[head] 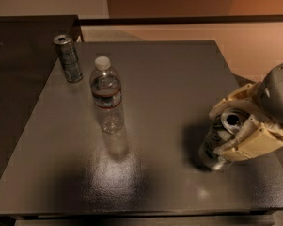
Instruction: Move 7up can near water bottle
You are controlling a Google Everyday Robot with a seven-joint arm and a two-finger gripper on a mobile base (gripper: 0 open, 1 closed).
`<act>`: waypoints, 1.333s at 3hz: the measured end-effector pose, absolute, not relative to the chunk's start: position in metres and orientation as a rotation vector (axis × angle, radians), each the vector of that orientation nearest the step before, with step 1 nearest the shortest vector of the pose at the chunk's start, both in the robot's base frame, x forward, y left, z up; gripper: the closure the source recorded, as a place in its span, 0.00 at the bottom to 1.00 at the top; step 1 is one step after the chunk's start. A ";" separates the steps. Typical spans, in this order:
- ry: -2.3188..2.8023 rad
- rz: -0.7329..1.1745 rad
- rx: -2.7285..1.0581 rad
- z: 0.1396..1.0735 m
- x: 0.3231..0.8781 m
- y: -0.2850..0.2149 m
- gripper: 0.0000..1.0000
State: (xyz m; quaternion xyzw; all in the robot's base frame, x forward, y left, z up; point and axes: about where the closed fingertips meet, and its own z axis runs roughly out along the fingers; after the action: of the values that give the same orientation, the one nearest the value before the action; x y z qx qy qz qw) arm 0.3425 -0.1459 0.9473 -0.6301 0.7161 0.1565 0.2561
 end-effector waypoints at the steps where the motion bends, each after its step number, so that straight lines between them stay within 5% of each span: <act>1: 1.941 0.444 -1.690 0.967 0.367 -0.127 1.00; 4: 1.965 0.530 -1.723 0.954 0.429 -0.068 1.00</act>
Offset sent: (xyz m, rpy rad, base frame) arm 0.0810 0.0603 0.0277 0.0319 0.0739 0.0167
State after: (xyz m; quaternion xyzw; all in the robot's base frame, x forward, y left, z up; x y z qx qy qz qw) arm 0.4294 -0.0676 0.9535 -0.6279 0.7162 0.1931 0.2356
